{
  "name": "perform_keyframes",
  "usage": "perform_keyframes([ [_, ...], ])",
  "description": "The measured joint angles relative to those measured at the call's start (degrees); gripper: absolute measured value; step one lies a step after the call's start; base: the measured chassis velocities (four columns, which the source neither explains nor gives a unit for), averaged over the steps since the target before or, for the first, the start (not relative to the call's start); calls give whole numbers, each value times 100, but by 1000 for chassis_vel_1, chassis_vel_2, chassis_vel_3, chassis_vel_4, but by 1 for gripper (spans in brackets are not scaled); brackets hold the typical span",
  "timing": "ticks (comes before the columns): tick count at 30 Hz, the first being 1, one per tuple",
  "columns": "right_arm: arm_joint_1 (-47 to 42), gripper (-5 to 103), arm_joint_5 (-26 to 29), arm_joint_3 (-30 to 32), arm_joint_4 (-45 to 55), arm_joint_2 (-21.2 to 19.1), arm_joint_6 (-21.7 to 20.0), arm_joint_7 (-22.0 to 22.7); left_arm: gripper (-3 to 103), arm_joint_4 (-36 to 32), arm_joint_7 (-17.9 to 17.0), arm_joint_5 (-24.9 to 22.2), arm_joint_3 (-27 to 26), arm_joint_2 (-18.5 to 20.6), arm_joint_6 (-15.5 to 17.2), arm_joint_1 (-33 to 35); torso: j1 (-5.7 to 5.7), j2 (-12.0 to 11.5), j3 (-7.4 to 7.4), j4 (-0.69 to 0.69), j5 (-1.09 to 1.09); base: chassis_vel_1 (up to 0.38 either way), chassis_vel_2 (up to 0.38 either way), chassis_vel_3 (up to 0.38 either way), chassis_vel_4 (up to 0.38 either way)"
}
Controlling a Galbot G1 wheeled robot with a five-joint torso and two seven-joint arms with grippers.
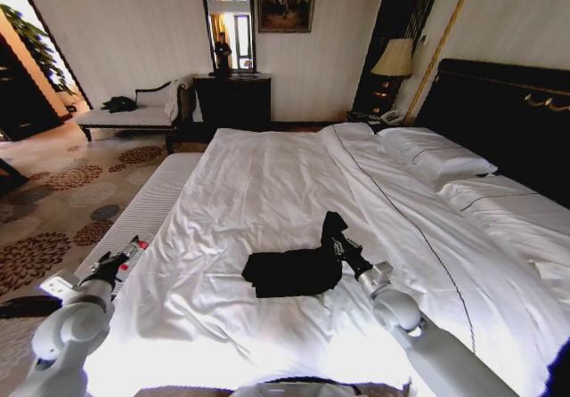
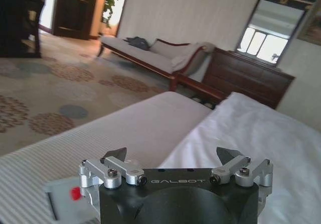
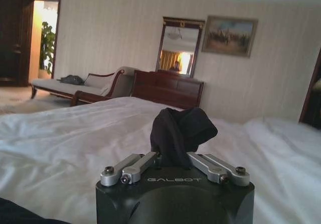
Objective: Fold the clothes on the bed.
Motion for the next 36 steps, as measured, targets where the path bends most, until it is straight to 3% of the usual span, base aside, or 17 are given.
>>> perform_keyframes([
  [3,-36,7,-810,39,60,-51,3,125,100,172,-7,141,-131,-28,0,7,0,0,0,0,0,0,0,0,0],
  [12,-18,7,-1722,-161,178,-140,-90,233,100,86,-78,170,-182,-164,26,95,0,0,0,0,0,0,0,0,0],
  [21,171,7,-1758,-671,15,-7,154,79,100,-32,-101,148,-376,-193,36,237,0,0,0,0,1,0,0,0,0],
  [27,593,7,-1894,-1108,-240,81,707,-391,100,-4,-184,-23,-388,-182,97,168,0,0,0,0,0,0,0,0,0],
  [36,840,7,-1698,-1517,-337,134,818,-548,100,100,-206,-10,-345,-212,107,137,2,0,0,0,0,0,0,0,0],
])
